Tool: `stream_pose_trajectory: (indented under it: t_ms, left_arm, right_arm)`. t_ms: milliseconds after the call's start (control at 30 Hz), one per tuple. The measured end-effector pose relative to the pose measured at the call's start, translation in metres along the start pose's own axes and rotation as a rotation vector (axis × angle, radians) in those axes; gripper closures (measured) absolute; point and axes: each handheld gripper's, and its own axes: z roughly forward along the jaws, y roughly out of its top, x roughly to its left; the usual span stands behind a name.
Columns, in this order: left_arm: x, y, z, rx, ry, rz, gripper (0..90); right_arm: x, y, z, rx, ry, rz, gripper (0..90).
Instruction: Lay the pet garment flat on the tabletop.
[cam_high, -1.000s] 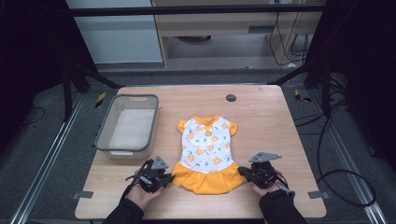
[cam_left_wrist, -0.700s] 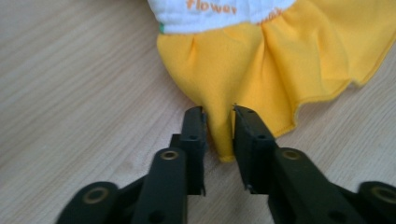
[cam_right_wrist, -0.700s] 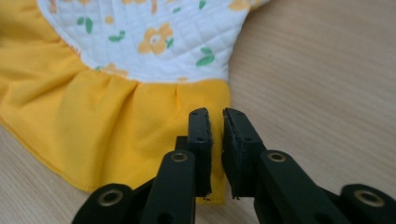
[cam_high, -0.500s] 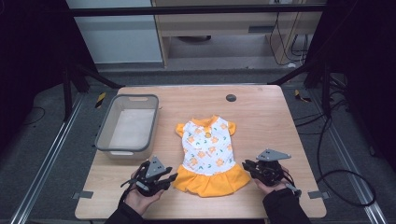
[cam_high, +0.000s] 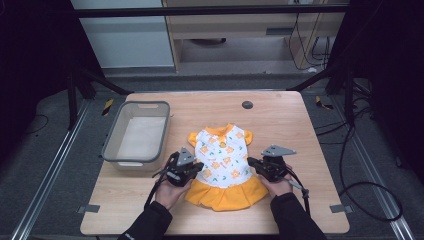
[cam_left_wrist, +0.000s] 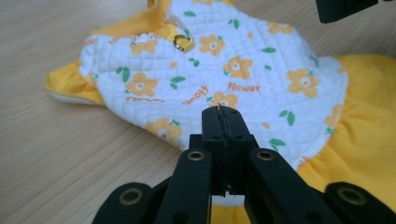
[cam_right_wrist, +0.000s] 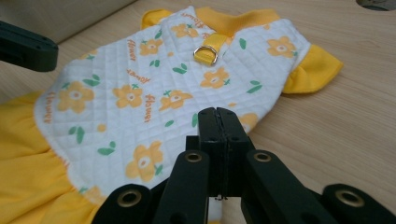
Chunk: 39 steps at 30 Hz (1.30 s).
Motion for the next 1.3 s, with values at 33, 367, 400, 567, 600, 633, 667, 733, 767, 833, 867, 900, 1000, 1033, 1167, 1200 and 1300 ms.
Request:
stream_pose_trajectory:
  t_ms: [33,367,400,567,600,633,667,733,767,833,867,900,1000,1033,1167,1200,1300]
  left_arm:
    - [0.001,-0.001,0.006,0.019,0.004,0.005,88.5]
    - [0.009,-0.018,0.022,0.120,0.002,-0.003,87.2]
    - [0.009,-0.018,0.022,0.121,0.003,-0.006,87.2]
    - [0.012,-0.021,0.022,0.129,0.031,0.000,86.5]
    - [0.014,-0.022,0.022,0.123,0.021,-0.013,86.3]
    - [0.014,-0.022,0.022,0.123,0.022,-0.018,86.1]
    - [0.015,-0.022,0.022,0.124,0.025,-0.015,85.7]
    - [0.014,-0.023,0.021,0.121,0.030,-0.011,85.1]
    - [0.013,-0.022,0.021,0.123,0.040,-0.009,84.3]
    - [0.013,-0.022,0.019,0.124,0.054,-0.005,77.8]
    - [0.013,-0.022,0.018,0.121,0.059,-0.008,74.0]
    - [0.014,-0.022,0.016,0.115,0.054,-0.011,72.1]
    - [0.015,-0.021,0.007,0.094,0.043,-0.019,68.4]
    - [0.015,-0.021,0.003,0.081,0.041,-0.020,67.3]
    - [0.016,-0.021,-0.013,0.034,0.023,-0.023,58.5]
    - [0.016,-0.022,-0.017,0.027,0.018,-0.022,56.0]
    - [0.017,-0.027,-0.029,0.013,-0.002,-0.019,47.8]
  right_arm:
    - [0.001,0.001,0.006,0.009,-0.004,-0.009,89.7]
    - [0.001,-0.009,0.034,0.127,-0.046,-0.036,88.0]
    - [0.000,-0.010,0.034,0.136,-0.051,-0.035,88.0]
    - [0.000,-0.013,0.032,0.161,-0.040,-0.035,88.7]
    - [0.001,-0.014,0.031,0.160,-0.040,-0.042,88.9]
    - [0.002,-0.014,0.031,0.160,-0.040,-0.043,89.0]
    - [0.003,-0.014,0.030,0.161,-0.041,-0.049,89.0]
    - [0.005,-0.015,0.030,0.166,-0.045,-0.047,89.0]
    - [0.006,-0.015,0.029,0.164,-0.049,-0.045,89.0]
    - [0.007,-0.015,0.029,0.165,-0.052,-0.050,87.9]
    - [0.007,-0.015,0.028,0.164,-0.050,-0.049,86.6]
    - [0.007,-0.016,0.028,0.159,-0.049,-0.058,84.9]
    - [0.007,-0.014,0.023,0.133,-0.041,-0.050,79.7]
    - [0.006,-0.014,0.020,0.122,-0.044,-0.051,78.1]
    - [0.005,-0.011,0.005,0.071,-0.060,-0.049,67.8]
    - [0.004,-0.010,0.001,0.063,-0.060,-0.044,65.3]
    - [0.002,-0.010,-0.009,0.031,-0.058,-0.025,56.7]
